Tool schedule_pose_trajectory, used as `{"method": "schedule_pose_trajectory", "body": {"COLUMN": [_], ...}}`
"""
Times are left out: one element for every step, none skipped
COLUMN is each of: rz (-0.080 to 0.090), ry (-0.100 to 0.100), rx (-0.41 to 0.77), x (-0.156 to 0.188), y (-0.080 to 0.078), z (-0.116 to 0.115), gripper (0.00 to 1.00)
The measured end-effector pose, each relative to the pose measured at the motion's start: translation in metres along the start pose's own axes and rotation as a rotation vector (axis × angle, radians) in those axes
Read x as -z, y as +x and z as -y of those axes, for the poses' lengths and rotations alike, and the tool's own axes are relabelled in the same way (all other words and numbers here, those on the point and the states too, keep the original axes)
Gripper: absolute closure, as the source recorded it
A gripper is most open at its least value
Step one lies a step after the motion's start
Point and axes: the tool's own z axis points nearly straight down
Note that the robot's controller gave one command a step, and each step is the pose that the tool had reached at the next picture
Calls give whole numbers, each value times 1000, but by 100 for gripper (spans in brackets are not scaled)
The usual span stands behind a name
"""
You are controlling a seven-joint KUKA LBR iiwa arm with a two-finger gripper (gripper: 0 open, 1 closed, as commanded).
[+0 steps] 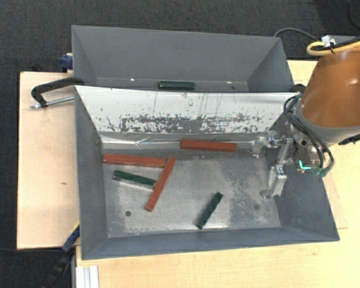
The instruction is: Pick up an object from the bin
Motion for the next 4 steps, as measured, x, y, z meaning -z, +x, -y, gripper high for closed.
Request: {"method": "schedule_pose_trajectory", "body": {"rz": [8,14,10,3], "ry": [1,2,1,0], "rx": [2,38,-53,-110], "x": [4,-44,-112,-158], "y": [-2,3,4,-10], "z": [0,-9,-17,-24], "gripper": [0,0,0,0]}}
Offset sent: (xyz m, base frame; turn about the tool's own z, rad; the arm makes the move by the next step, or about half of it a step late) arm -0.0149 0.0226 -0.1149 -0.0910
